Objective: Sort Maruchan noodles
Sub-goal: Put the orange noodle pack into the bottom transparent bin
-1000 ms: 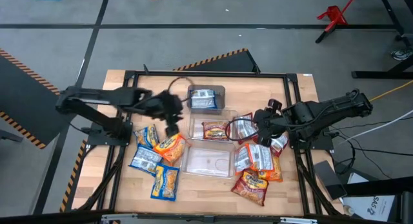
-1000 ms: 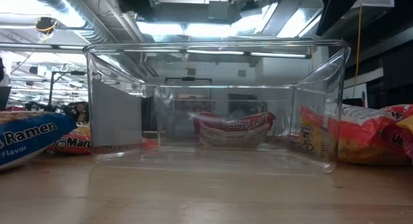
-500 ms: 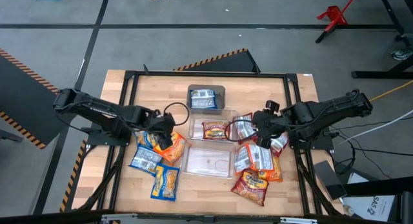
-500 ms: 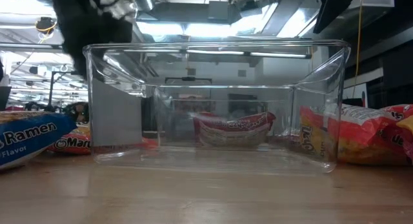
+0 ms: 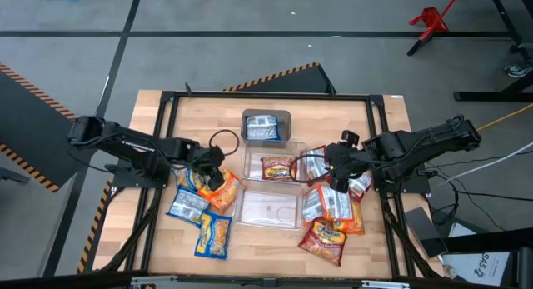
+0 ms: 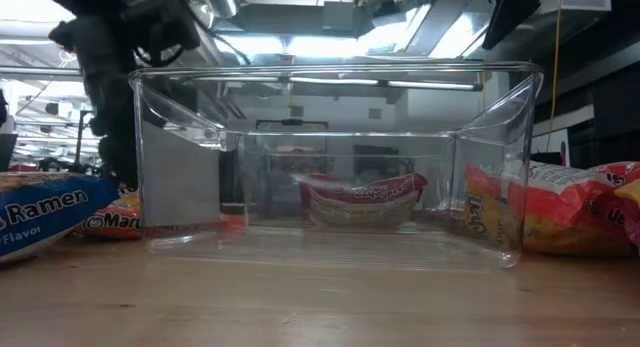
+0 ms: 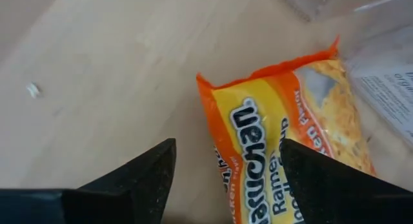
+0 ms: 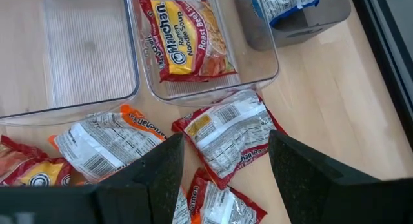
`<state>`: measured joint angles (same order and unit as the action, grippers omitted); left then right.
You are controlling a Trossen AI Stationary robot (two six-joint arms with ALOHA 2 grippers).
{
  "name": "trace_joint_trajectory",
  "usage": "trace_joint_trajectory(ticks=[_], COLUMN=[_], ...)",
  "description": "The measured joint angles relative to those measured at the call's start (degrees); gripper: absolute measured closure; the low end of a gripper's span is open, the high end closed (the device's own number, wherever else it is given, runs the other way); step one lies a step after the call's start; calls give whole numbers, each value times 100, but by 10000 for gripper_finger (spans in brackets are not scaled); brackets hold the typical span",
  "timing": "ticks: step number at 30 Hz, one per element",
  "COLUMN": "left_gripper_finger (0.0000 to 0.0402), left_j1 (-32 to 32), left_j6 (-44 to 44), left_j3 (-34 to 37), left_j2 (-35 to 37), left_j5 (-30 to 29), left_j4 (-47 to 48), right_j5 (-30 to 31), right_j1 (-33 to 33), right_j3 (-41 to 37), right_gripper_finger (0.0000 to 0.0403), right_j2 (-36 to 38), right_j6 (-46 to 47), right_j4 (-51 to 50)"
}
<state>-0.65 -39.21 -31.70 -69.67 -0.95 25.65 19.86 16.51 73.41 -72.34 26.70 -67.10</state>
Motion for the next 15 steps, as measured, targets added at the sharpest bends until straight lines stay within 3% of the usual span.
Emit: trace_joint_trajectory(ticks=[4,10,15], left_gripper_finger=[123,123,137], left_j1=[139,306,405], left_j6=[-120,-182,-352], left_j3=[298,769,1083], left_j2=[-2,-2,-4], left_j5=[150,1405,1805], left_j4=[-272,-1624,-2024], right_j5=[-2,0,7], right_j1=[0,0,0], right_j3=[-1,0,0], right_gripper_finger=[191,191,191], right_j2=[0,0,0], right_j6=[0,-1,-5], right_j4=[-37,-32,-31])
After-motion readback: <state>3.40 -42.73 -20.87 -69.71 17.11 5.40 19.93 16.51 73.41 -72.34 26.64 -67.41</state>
